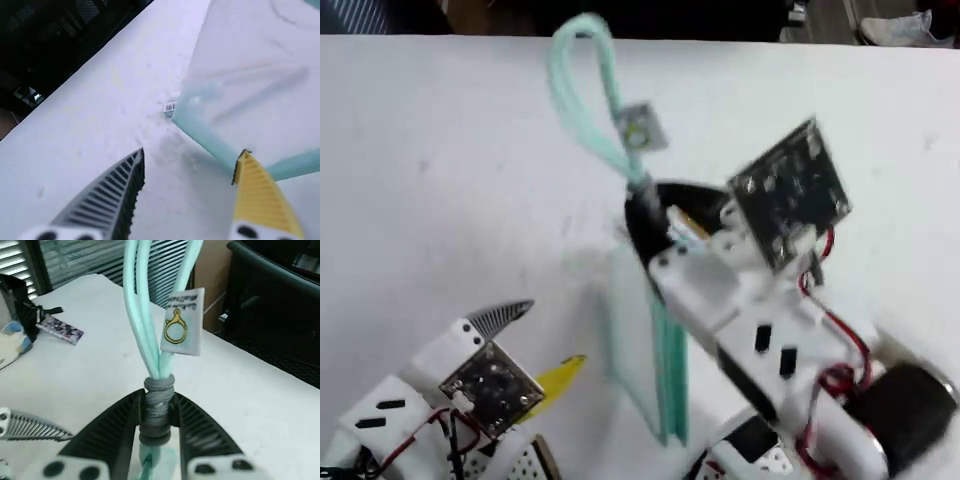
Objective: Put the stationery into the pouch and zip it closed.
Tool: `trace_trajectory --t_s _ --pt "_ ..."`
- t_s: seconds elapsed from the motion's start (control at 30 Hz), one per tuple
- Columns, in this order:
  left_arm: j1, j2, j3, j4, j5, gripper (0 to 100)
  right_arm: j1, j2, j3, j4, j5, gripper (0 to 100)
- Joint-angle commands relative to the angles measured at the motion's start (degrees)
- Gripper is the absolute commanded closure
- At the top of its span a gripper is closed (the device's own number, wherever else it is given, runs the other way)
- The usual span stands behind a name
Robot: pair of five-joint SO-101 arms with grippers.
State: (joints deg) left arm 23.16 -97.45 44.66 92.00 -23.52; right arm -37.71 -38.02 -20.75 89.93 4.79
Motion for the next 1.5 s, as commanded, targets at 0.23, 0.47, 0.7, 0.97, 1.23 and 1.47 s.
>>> trace_trajectory --t_s 0.23,0.47,0.7,0.97,1.23,1.47 --pt "0.5 -0.5 -2.2 -1.9 -0.1 70 0.0 16.1 -12.1 -10.2 -0.8 98.2" --pt "0.8 -0.3 5.5 -10.2 0.2 70 -8.7 34.3 -39.7 8.1 -0.7 98.2" --pt "0.9 -0.2 16.4 -25.4 5.5 70 -14.6 30.2 -40.1 8.9 -0.7 98.2" --pt "-3.6 -0.3 18.8 -36.0 18.9 74 -17.6 16.1 -24.9 8.9 -0.7 98.2" --pt "-5.8 -0.6 18.0 -23.1 15.2 74 -17.4 1.5 -0.9 8.6 -0.4 98.2" --pt "-5.8 -0.6 10.0 -12.9 -2.1 74 -17.3 -10.1 11.9 8.6 -0.6 98.1"
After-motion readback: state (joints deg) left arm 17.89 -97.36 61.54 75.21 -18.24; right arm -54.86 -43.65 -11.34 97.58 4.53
